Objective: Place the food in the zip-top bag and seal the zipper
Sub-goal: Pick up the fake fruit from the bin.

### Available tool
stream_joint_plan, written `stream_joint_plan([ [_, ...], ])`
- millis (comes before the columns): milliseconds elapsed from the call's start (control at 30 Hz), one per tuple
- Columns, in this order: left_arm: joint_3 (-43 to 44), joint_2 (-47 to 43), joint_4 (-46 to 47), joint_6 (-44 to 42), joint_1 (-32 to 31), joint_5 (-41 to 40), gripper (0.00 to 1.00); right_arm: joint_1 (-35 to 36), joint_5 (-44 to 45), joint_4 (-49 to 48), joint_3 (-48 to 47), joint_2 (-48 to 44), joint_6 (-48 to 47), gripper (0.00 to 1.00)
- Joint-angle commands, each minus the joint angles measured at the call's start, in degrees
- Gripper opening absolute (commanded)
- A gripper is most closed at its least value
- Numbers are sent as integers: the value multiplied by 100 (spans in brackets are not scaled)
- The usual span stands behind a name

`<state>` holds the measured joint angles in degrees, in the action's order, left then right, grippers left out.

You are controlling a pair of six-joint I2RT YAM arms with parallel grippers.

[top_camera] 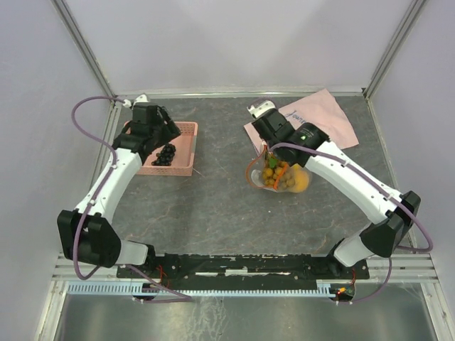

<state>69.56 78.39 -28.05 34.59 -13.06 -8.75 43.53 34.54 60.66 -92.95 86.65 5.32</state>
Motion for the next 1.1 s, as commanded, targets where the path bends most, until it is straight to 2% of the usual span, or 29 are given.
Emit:
stream_joint_plan([
  [0, 198, 176, -111, -278, 642, 221, 74, 326, 908, -122, -203, 108, 138, 2],
  [133, 567, 580, -461, -728, 1013, 328, 75, 486, 1036, -200, -262, 201, 108, 2],
  [333, 1028, 1348, -876, -1571, 1076, 262, 77, 563, 1115, -251, -230, 379, 31, 2],
  [700, 1685, 2709, -1281, -2048, 1080, -42, 78, 690, 746, -777, 26, 467, -19, 1],
  [1067, 2006, 3746, -1440, -2545, 1078, 649, 79, 701, 356, -1059, 294, 426, -79, 2],
])
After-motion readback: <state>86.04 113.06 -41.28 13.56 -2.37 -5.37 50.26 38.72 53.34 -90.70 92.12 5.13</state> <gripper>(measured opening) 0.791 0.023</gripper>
